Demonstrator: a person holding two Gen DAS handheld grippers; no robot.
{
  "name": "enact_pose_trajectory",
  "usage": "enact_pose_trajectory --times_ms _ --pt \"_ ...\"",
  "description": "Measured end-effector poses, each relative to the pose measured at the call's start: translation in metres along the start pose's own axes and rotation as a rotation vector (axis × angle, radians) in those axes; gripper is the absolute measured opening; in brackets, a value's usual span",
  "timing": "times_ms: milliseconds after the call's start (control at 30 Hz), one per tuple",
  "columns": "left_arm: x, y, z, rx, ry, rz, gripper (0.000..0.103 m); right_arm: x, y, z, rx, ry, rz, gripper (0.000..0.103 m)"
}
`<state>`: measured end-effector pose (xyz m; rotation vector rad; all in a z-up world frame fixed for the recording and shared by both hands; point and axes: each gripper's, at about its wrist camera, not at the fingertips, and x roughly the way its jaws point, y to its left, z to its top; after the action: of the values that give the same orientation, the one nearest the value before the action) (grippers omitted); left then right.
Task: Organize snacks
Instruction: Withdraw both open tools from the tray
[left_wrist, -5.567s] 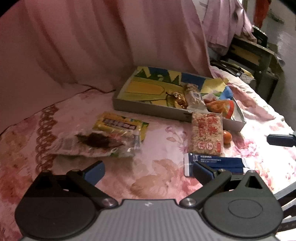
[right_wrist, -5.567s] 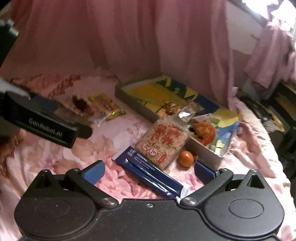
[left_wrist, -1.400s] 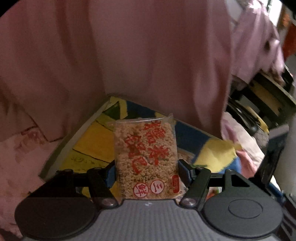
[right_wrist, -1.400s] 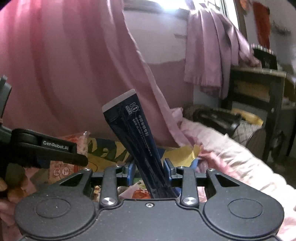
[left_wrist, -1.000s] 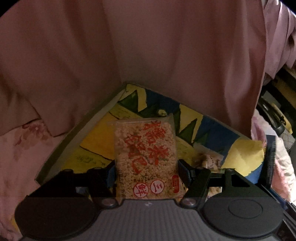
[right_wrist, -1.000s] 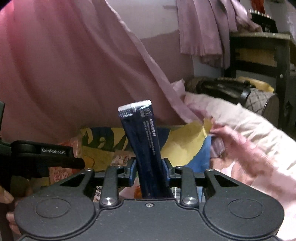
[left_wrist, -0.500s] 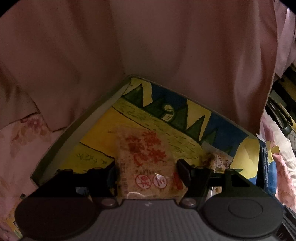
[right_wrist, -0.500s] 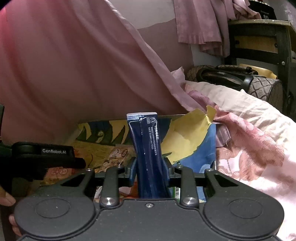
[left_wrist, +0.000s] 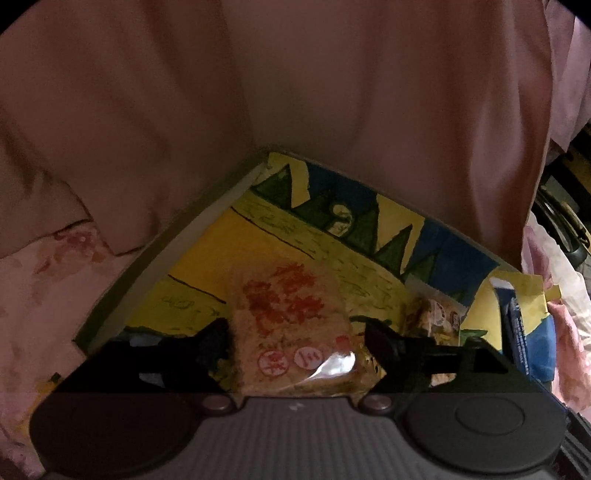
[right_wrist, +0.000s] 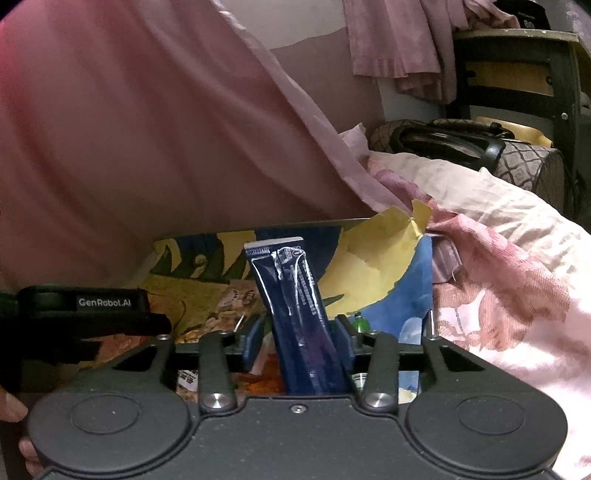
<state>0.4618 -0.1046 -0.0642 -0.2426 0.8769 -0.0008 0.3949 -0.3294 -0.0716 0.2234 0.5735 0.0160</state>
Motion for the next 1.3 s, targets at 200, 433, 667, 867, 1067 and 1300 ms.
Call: enact_pose_trajectory --times_ms 200,433,667,867,1067,1300 --pt "-0.018 0.005 0.005 0.0 -0.031 0.01 0.097 -0.009 0.006 0.003 -0.031 -0.021 0.001 0.072" --pt "-0.046 0.014 0.006 -0.017 -0.074 0.009 0.102 -0.031 0.008 0.011 -0.019 -0.063 0.018 0.089" --pt "-0.092 0.021 0.001 -0.013 -0.141 -0.034 0.102 -0.068 0.005 0.016 -0.012 -0.118 0.015 0.097" --pt "-0.138 0.025 -0.009 0.032 -0.21 -0.065 0.103 -0.114 0.007 0.017 -0.038 -0.179 0.013 0.101" --pt "-0.172 0.034 -0.028 0.074 -0.237 -0.071 0.103 -0.159 0.011 0.013 -0.057 -0.244 -0.004 0.102" --pt "-0.202 0.042 -0.064 0.182 -0.274 -0.07 0.103 -0.199 0.019 -0.005 -0.079 -0.296 -0.034 0.102"
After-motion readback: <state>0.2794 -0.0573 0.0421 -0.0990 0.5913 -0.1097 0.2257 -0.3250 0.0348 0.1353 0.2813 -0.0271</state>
